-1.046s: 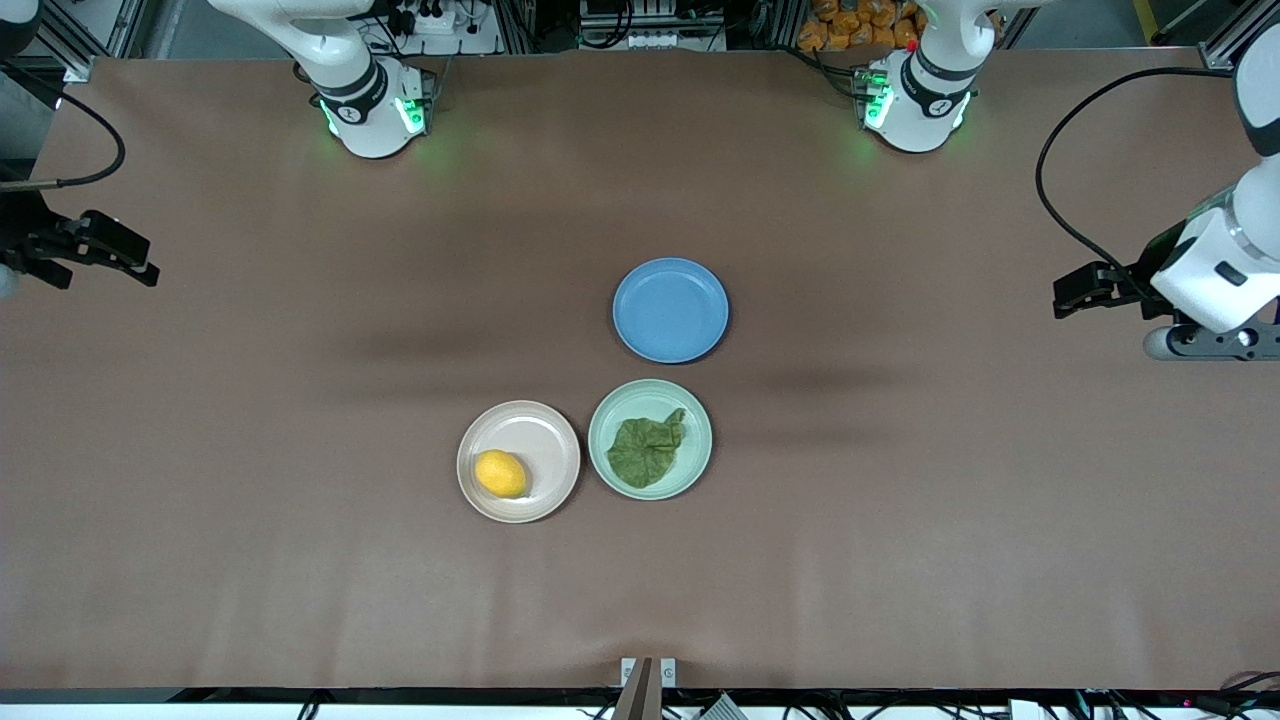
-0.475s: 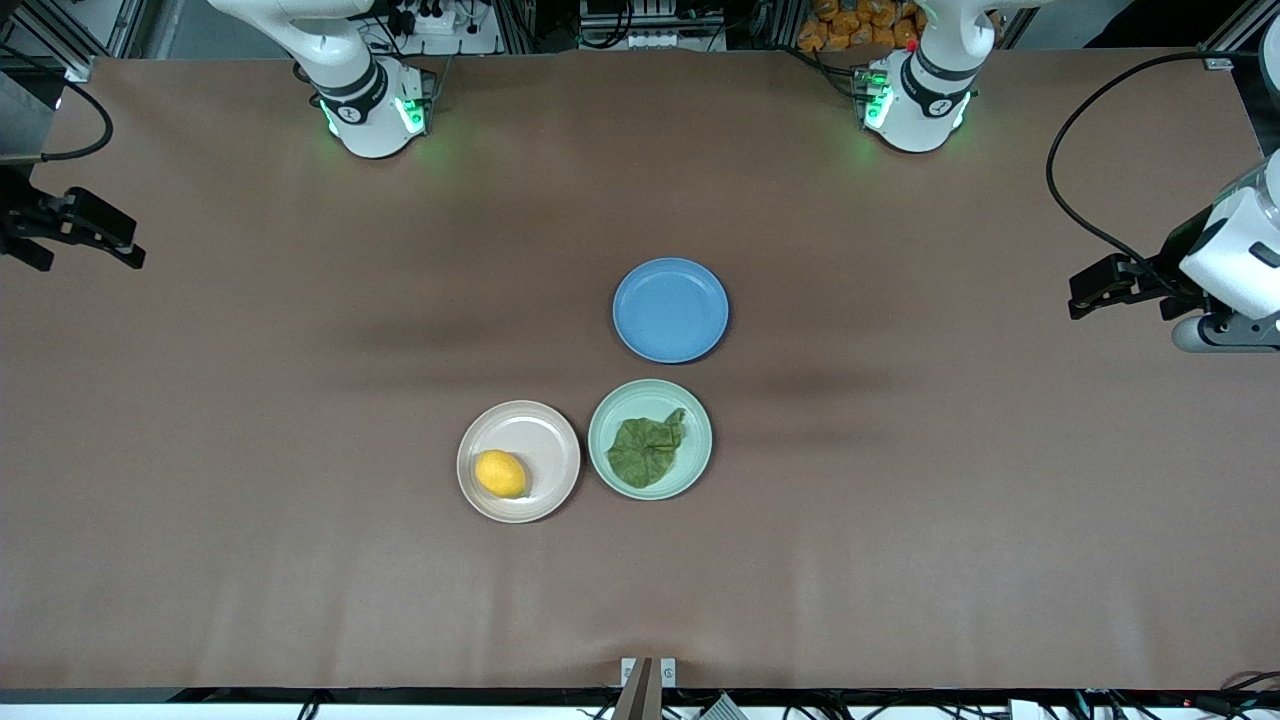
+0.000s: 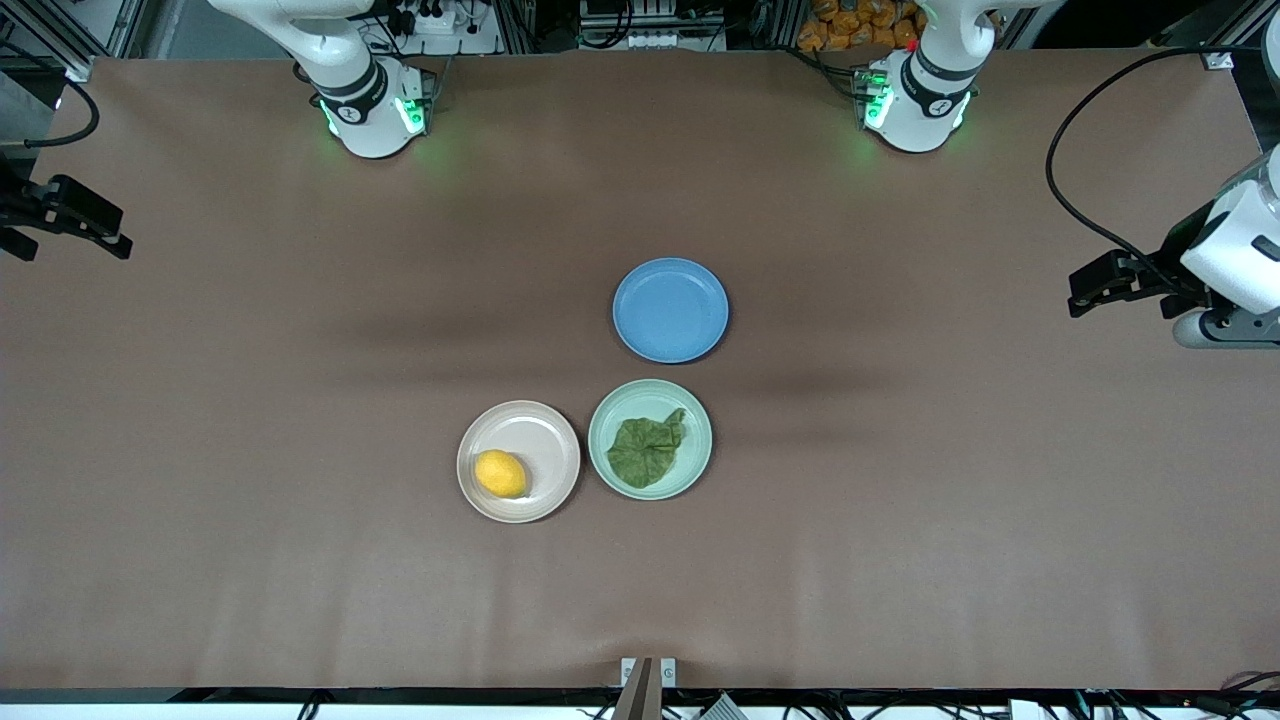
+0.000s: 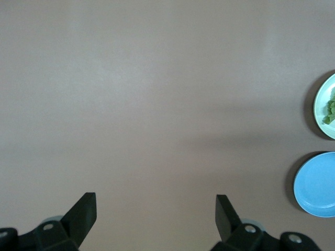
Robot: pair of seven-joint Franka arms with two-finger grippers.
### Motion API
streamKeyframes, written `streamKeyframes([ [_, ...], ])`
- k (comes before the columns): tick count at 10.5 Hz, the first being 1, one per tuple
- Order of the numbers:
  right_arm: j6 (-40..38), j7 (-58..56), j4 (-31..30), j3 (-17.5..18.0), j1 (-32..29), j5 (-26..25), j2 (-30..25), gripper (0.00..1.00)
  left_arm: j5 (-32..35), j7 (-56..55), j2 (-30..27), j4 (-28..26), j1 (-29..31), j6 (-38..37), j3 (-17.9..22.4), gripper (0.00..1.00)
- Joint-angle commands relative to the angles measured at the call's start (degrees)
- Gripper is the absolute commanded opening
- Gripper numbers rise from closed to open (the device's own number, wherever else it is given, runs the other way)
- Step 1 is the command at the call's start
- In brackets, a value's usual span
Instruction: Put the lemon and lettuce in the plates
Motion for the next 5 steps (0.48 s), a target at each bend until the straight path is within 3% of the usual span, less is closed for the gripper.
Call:
streamKeyframes([
  [1, -3.95, 0.72, 1.88, 0.64, -0.07, -0.79, 0.69, 1.00, -0.98, -2.42, -0.42, 0.83, -1.24, -1.47, -0.54, 1.00],
  [5, -5.29, 1.17, 1.79, 0.64, -0.15, -0.70, 0.60, 1.00, -1.16, -2.52, -0.42, 0.83, -1.59, -1.47, -0.36, 1.00],
])
